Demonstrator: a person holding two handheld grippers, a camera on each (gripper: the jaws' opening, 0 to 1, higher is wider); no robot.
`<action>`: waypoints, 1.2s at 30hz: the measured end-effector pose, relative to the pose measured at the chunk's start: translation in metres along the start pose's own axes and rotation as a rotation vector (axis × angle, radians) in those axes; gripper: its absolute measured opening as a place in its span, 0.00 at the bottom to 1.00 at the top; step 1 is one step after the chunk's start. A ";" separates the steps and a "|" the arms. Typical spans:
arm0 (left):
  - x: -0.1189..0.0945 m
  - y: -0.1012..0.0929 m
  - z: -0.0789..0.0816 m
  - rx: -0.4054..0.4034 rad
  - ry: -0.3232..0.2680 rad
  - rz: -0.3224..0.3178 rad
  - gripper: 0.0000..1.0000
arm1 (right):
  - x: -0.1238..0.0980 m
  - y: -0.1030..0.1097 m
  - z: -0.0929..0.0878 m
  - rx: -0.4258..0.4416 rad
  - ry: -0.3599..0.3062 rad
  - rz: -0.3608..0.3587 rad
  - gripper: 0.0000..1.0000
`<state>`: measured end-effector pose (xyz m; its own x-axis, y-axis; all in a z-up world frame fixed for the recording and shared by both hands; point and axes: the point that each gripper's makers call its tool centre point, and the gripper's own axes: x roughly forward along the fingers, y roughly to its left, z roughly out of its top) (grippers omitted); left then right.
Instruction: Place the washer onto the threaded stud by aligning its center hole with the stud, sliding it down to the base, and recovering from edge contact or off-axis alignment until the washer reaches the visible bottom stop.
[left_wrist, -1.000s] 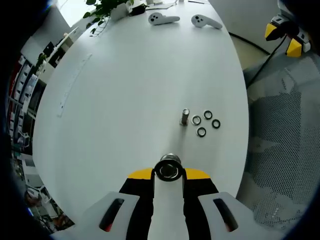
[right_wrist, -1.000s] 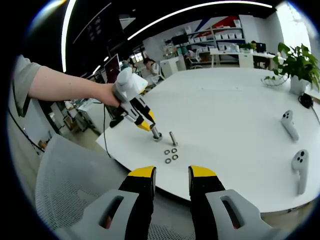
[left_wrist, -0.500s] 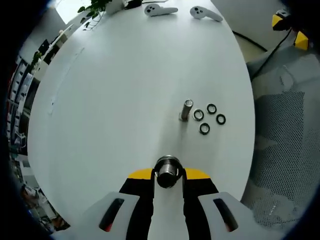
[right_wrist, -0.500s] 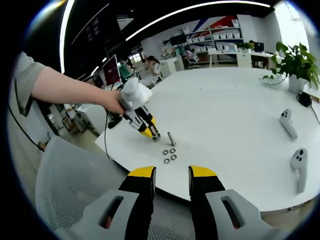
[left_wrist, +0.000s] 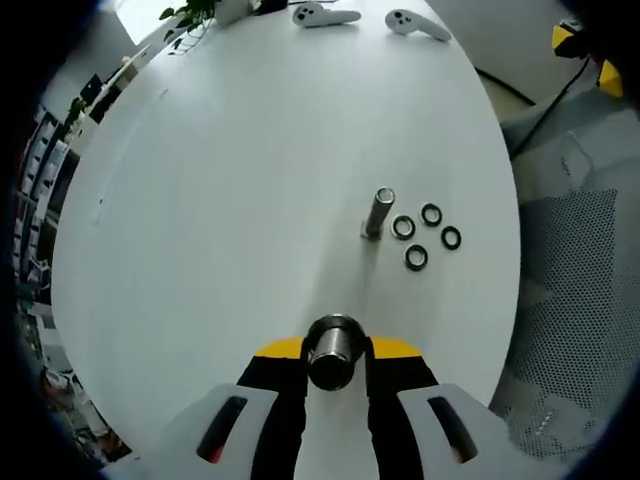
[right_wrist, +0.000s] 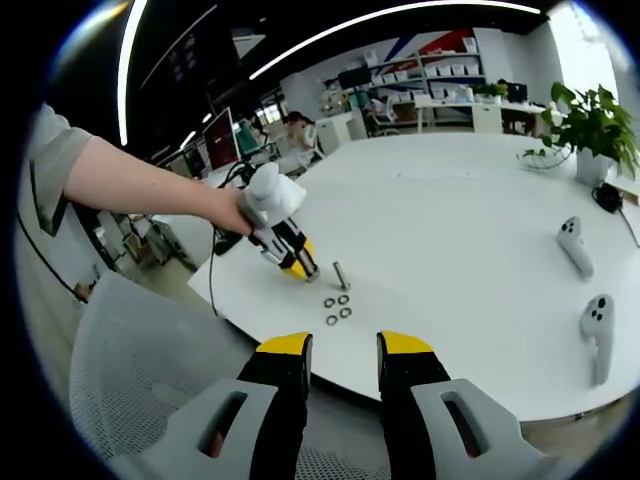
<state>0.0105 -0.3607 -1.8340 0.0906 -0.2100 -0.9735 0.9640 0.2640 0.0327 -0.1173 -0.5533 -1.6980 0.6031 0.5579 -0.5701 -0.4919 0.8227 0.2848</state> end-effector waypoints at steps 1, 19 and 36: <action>0.000 0.000 0.000 -0.006 -0.002 -0.002 0.20 | 0.000 0.000 0.000 0.003 -0.001 -0.002 0.28; -0.038 0.000 -0.017 -0.235 -0.089 0.085 0.27 | 0.001 0.004 0.002 0.001 -0.004 0.027 0.28; -0.116 -0.051 -0.014 -0.465 -0.341 0.260 0.24 | -0.004 0.008 0.016 -0.005 -0.089 0.048 0.30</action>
<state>-0.0527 -0.3371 -1.7260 0.4559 -0.3521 -0.8174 0.6970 0.7123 0.0819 -0.1136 -0.5476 -1.6811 0.6320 0.6045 -0.4848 -0.5246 0.7943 0.3065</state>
